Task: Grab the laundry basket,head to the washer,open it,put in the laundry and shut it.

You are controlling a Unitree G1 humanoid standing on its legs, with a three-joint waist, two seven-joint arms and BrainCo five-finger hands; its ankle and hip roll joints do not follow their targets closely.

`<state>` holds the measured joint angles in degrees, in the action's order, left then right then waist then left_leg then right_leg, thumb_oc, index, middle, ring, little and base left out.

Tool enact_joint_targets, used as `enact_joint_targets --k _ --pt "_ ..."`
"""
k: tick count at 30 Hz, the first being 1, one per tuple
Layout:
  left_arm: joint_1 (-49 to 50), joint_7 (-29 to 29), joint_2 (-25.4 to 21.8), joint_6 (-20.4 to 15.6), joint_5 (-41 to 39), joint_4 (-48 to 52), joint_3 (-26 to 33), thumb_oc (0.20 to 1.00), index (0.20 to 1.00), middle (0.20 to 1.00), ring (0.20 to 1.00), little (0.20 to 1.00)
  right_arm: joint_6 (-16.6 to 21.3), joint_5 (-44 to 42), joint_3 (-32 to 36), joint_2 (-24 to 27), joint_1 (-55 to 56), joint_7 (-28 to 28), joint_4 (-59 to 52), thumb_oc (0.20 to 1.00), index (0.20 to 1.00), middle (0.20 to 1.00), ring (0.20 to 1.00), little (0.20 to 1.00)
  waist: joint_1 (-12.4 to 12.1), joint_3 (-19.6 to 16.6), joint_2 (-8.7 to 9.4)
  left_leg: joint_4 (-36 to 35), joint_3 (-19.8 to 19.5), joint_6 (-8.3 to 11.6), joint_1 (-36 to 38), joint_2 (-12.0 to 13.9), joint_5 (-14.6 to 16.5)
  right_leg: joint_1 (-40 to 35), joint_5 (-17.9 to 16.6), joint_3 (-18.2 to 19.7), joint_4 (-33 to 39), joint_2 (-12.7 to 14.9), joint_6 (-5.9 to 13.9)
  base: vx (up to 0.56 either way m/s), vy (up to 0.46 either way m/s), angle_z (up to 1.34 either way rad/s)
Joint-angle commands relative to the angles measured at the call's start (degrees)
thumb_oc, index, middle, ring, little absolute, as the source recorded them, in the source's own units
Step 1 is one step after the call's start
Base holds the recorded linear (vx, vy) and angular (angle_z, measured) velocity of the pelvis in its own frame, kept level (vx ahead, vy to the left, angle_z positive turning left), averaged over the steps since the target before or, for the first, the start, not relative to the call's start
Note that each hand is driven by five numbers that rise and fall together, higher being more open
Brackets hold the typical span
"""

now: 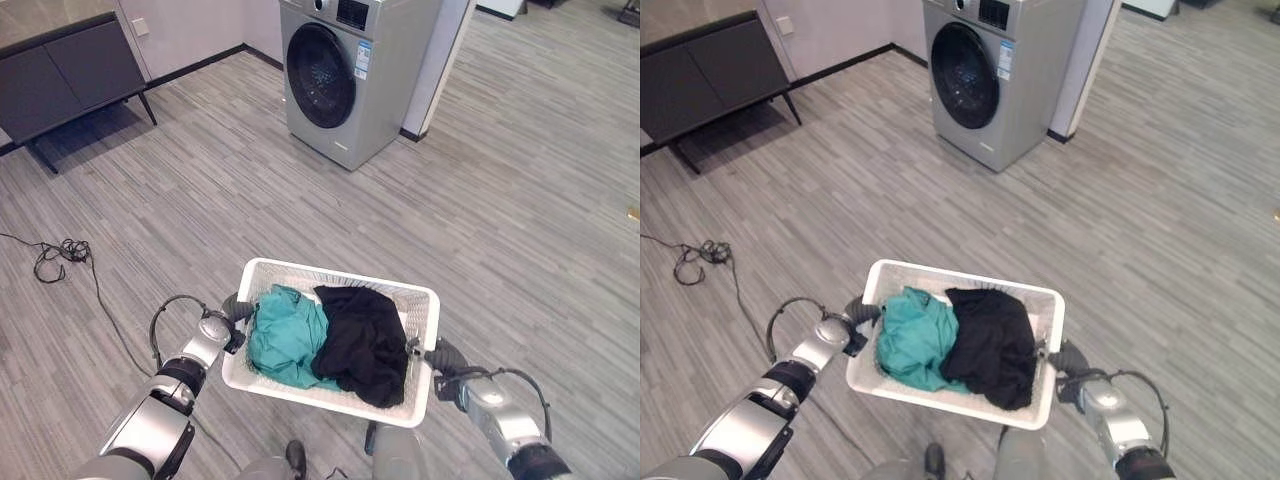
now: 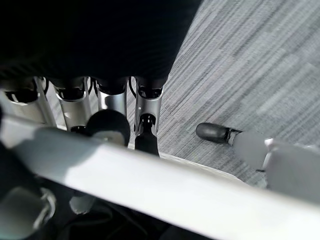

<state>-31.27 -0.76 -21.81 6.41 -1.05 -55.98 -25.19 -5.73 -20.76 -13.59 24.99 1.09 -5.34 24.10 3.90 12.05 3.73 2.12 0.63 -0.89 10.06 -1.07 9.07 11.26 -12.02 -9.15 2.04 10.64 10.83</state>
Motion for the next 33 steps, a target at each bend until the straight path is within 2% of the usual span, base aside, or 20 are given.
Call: enact_joint_targets --k 1,4,5,6,7,8,9,10,13,15,16,17,19,20,25,26,30,31,32,33 --pt "-1.72 -0.49 -3.17 -2.50 2.94 3.30 1.47 0.200 0.200 0.200 0.200 0.200 3.85 -1.11 6.80 6.63 -3.25 0.63 -1.44 0.200 0.200 0.200 0.200 0.200 0.83 -6.98 -2.70 8.20 -2.93 5.22 4.46 7.66 -8.13 -1.11 2.13 -0.01 -3.97 -5.07 -1.25 0.41 -0.417 0.92" --pt "-0.94 0.55 -3.24 -2.33 2.51 3.82 0.87 0.200 0.200 0.200 0.200 0.200 3.67 -1.76 7.14 8.25 -3.21 0.56 -1.61 0.200 0.200 0.200 0.200 0.200 1.31 -7.63 -3.03 15.13 -3.57 6.69 1.95 10.08 -15.25 -4.34 4.36 -0.84 -2.15 -7.76 -3.76 0.27 -0.304 0.14" --pt "-0.92 0.56 -3.23 -2.31 2.51 3.85 0.87 0.200 0.200 0.200 0.200 0.200 3.66 -1.77 7.15 8.27 -3.20 0.56 -1.63 0.200 0.200 0.200 0.200 0.200 1.39 -7.65 -3.08 15.37 -3.71 6.75 1.78 10.14 -15.16 -4.36 4.35 -0.95 -2.09 -7.81 -3.80 0.14 -0.193 -0.19" --pt "-0.85 0.87 -3.17 -2.16 1.99 3.55 1.00 0.200 0.200 0.200 0.200 0.200 3.69 -2.33 7.14 8.80 -3.59 0.85 -1.97 0.200 0.200 0.200 0.200 0.200 1.40 -7.58 -2.91 19.19 -3.63 6.90 0.22 10.77 -17.60 -5.64 5.53 -1.11 -1.79 -8.53 -4.91 0.28 -0.366 -0.16" --pt "-0.15 2.11 -3.53 -1.88 0.15 3.52 1.59 0.200 0.200 0.200 0.200 0.200 3.48 -2.74 7.32 10.20 -3.93 0.91 -3.29 0.200 0.200 0.200 0.200 0.200 1.41 -7.19 -2.49 29.19 -3.12 6.82 -2.41 12.93 -23.21 -8.80 7.46 -0.52 -0.93 -10.93 -7.60 0.34 -0.492 -0.11" --pt "-0.63 2.33 -3.70 -1.61 -0.10 3.08 1.22 0.200 0.200 0.200 0.200 0.200 3.32 -3.11 7.10 10.72 -4.23 1.04 -3.76 0.200 0.200 0.200 0.200 0.200 1.24 -6.90 -1.35 33.70 -2.93 6.25 -5.06 12.82 -25.00 -10.09 8.09 0.18 -0.42 -11.09 -8.80 0.33 -0.566 -0.13" --pt "-1.80 2.23 -3.75 -1.33 0.22 2.44 0.52 0.200 0.200 0.200 0.200 0.200 3.57 -3.88 6.69 11.27 -4.94 1.13 -4.12 0.200 0.200 0.200 0.200 0.200 0.85 -5.89 -0.17 40.28 -2.41 5.69 -8.35 13.16 -25.58 -11.24 8.41 0.76 -0.39 -11.27 -9.89 0.24 -0.463 -0.29" --pt "-3.78 1.63 -4.06 -1.44 0.41 1.44 -0.15 0.200 0.200 0.200 0.200 0.200 3.77 -4.58 6.61 12.00 -5.86 1.56 -5.10 0.200 0.200 0.200 0.200 0.200 -0.16 -4.35 0.51 45.99 -1.04 4.92 -14.52 11.82 -22.05 -13.19 9.53 1.40 0.07 -12.03 -10.54 0.26 -0.379 -0.32" --pt "-5.76 1.95 -3.57 -1.30 0.57 -0.26 -1.09 0.200 0.200 0.200 0.200 0.200 3.93 -5.36 7.00 12.69 -5.23 1.25 -7.99 0.200 0.200 0.200 0.200 0.200 -1.47 -3.52 0.33 39.30 4.89 5.00 -22.35 9.97 -18.11 -16.26 10.74 2.02 1.08 -12.60 -9.81 0.23 -0.134 -0.46" --pt "-5.83 1.94 -3.54 -1.33 0.56 -0.32 -1.16 0.200 0.200 0.200 0.200 0.200 3.89 -5.35 7.11 12.67 -5.14 1.25 -8.06 0.200 0.200 0.200 0.200 0.200 -1.54 -3.77 0.56 38.89 5.10 4.87 -22.45 9.72 -18.42 -15.94 10.69 2.07 1.04 -12.31 -9.76 0.15 -0.017 -0.24" --pt "-6.54 2.04 -3.80 -1.75 1.26 -1.16 -1.09 0.200 0.200 0.200 0.200 0.200 4.99 -5.83 8.25 12.96 -3.82 1.31 -10.71 0.200 0.200 0.200 0.200 0.200 -2.55 -3.27 0.42 27.95 9.19 4.41 -25.89 9.81 -16.85 -18.13 12.25 2.35 1.33 -12.68 -8.78 0.36 0.024 -0.34" --pt "-6.73 1.89 -4.09 -1.98 1.56 -1.58 -1.00 0.200 0.200 0.200 0.200 0.200 5.73 -5.73 8.35 12.72 -3.16 1.24 -11.83 0.200 0.200 0.200 0.200 0.200 -3.41 -3.02 0.34 20.31 9.61 3.88 -27.30 8.82 -17.21 -19.45 12.88 3.01 1.75 -12.73 -8.20 0.50 0.065 -0.44" --pt "-5.94 1.95 -5.10 -2.69 1.83 -0.75 -0.43 0.200 0.200 0.200 0.200 0.200 7.23 -4.77 8.94 12.95 -1.77 0.60 -13.88 0.200 0.200 0.200 0.200 0.200 -4.64 -3.41 -1.06 -0.03 9.13 4.80 -28.55 8.52 -20.94 -23.12 15.31 4.27 2.84 -13.34 -7.09 0.58 0.149 -0.35" --pt "-5.58 2.23 -5.07 -2.92 2.16 0.12 -0.26 0.200 0.200 0.200 0.200 0.200 7.34 -4.42 9.64 13.21 -1.44 0.51 -14.63 0.200 0.200 0.200 0.200 0.200 -4.59 -3.67 -1.20 -4.86 10.97 5.25 -28.93 9.44 -22.61 -24.30 16.35 4.56 2.75 -12.80 -6.90 0.44 0.114 -0.30" --pt "-2.46 2.70 -7.86 -2.95 2.10 3.35 1.45 0.200 0.200 0.200 0.200 0.200 6.49 -3.08 9.85 12.05 -2.47 -0.69 -16.49 0.200 0.200 0.200 0.200 0.200 -5.79 -5.49 -1.53 -3.41 10.47 4.37 -26.94 9.62 -23.39 -27.69 20.62 8.36 0.81 -11.53 -6.54 0.43 0.165 -0.39" --pt "-0.97 2.60 -9.11 -3.20 2.09 4.43 2.04 0.200 0.200 0.200 0.200 0.200 6.62 -3.39 8.97 10.35 -3.55 -0.77 -16.58 0.200 0.200 0.200 0.200 0.200 -6.59 -5.82 -0.24 0.75 10.44 3.45 -27.68 8.29 -22.58 -27.43 21.23 9.56 -2.60 -9.97 -5.84 0.42 0.177 -0.58" --pt "0.71 2.38 -10.46 -3.08 2.02 7.06 2.73 0.200 0.200 0.200 0.200 0.200 5.92 -2.39 7.78 7.36 -3.06 -1.15 -16.89 0.200 0.200 0.200 0.200 0.200 -7.56 -6.51 2.59 5.91 12.87 0.79 -26.73 5.92 -16.64 -25.39 14.54 10.93 -9.56 -7.19 -3.03 0.38 0.156 -0.64" --pt "0.71 2.39 -10.47 -3.08 2.02 7.07 2.75 0.200 0.200 0.200 0.200 0.200 5.90 -2.38 7.78 7.36 -3.07 -1.15 -16.90 0.200 0.200 0.200 0.200 0.200 -7.76 -6.64 2.44 5.81 12.99 0.82 -26.85 6.20 -16.80 -25.17 14.29 11.18 -9.46 -7.39 -3.08 0.25 0.142 0.13" --pt "0.84 2.71 -10.80 -3.09 2.15 7.38 2.68 0.200 0.200 0.200 0.200 0.200 5.86 -2.05 7.54 7.17 -3.39 -1.37 -16.61 0.200 0.200 0.200 0.200 0.200 -7.97 -7.01 2.95 5.81 13.44 0.15 -26.06 4.96 -15.65 -25.09 11.63 11.31 -10.35 -6.57 -2.18 0.31 0.225 0.13" --pt "0.63 2.46 -11.41 -2.95 1.65 8.63 2.81 0.200 0.200 0.200 0.200 0.200 5.86 -2.08 7.32 6.66 -3.59 -1.57 -17.10 0.200 0.200 0.200 0.200 0.200 -8.34 -7.15 3.49 5.92 13.81 -1.42 -24.54 2.88 -13.29 -23.55 6.27 11.10 -16.87 -5.38 -0.17 0.32 0.228 0.08"
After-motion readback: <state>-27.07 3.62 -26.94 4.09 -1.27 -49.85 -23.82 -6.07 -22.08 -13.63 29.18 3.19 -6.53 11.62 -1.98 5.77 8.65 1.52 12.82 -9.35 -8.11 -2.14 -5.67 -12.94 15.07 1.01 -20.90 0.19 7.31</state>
